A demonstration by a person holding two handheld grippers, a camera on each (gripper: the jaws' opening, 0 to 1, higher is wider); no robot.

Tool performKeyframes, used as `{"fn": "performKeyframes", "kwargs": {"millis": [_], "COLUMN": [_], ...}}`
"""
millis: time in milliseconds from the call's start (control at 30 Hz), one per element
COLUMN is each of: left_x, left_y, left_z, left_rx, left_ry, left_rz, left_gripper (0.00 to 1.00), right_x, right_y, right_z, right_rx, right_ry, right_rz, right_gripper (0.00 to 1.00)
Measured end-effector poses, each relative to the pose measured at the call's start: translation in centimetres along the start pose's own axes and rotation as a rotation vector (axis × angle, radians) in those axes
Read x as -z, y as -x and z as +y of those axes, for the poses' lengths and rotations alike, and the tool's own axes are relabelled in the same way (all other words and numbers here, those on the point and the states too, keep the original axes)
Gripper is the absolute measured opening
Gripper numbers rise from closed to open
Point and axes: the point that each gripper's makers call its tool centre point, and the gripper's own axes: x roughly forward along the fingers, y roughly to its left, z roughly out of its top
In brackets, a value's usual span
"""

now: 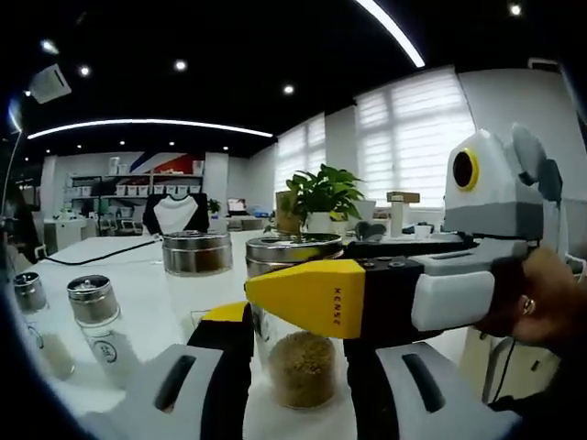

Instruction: Rotate the seasoning bottle until the label or dispensing opening points toward the visible target arrow and the bottle remains upright within the marked orientation range

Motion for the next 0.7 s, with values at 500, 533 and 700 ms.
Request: {"fn": "performKeyframes", "kwargs": {"millis": [500, 533, 700], "left_x": [0.04, 0.01, -0.19], "left_y": [0.02, 0.06, 0.29], "left_z": [0.54, 0.55, 0.47], "left_rx": [-0.019, -0.009, 0.063], "left_ry": [-0.052, -0.043, -0.023], "left_rz": [-0.020, -0.030, -0.033], "left_gripper": [0.41, 0.41, 0.40], "right_x": [0.33, 0.33, 0.32], "right_y": [0.03, 0.06, 0.23], "right_z": [0.26, 0.25, 0.38], "right_rx": [-0.020, -0.028, -0.086], "right_ry": [-0.015, -0.009, -0.002], "right_rz": [0.009, 0.005, -0.008], "right_gripper": [0.37, 0.37, 0.37]}}
